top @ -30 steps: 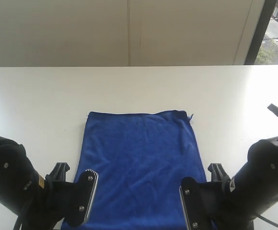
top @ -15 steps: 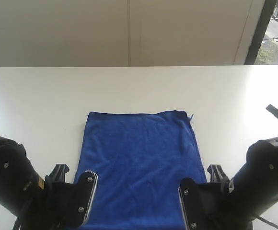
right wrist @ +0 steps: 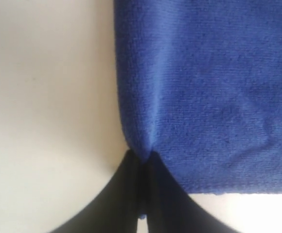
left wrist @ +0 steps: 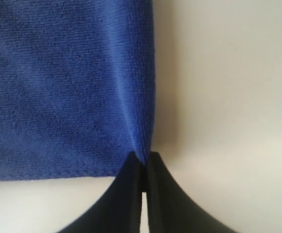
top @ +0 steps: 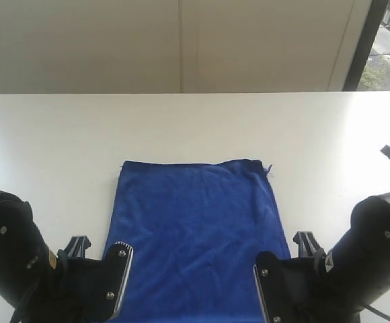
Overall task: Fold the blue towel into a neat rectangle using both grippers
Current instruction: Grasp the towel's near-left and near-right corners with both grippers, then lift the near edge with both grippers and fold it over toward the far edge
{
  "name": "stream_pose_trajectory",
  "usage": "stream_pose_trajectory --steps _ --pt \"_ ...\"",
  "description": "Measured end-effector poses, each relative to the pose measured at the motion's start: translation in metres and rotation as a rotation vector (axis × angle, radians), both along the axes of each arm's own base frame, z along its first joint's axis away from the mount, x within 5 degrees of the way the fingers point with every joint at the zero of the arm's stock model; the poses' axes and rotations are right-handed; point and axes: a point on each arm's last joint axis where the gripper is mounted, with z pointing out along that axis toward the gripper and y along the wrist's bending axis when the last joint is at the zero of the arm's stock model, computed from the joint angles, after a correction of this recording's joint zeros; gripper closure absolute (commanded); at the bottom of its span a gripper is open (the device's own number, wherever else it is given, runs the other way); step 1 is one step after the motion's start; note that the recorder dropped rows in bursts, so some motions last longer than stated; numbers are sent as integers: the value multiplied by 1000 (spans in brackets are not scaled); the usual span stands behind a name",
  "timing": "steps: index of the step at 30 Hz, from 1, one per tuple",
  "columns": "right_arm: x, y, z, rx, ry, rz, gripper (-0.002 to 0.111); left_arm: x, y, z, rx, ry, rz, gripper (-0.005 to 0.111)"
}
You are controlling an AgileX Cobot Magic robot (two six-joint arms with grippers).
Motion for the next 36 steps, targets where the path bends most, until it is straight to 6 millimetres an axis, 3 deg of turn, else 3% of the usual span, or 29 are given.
stream_pose_trajectory --steps 11,19,28,36 --pt "-14 -4 28 36 -14 -43 108 -13 8 30 -50 11 72 107" --pt "-7 -7 45 78 -184 -142 108 -9 7 43 -129 -99 89 107" --pt "7 -14 51 32 -349 -209 108 9 0 52 -230 -305 103 107" --pt "15 -10 46 56 -391 -202 108 15 -1 51 -239 -355 100 107"
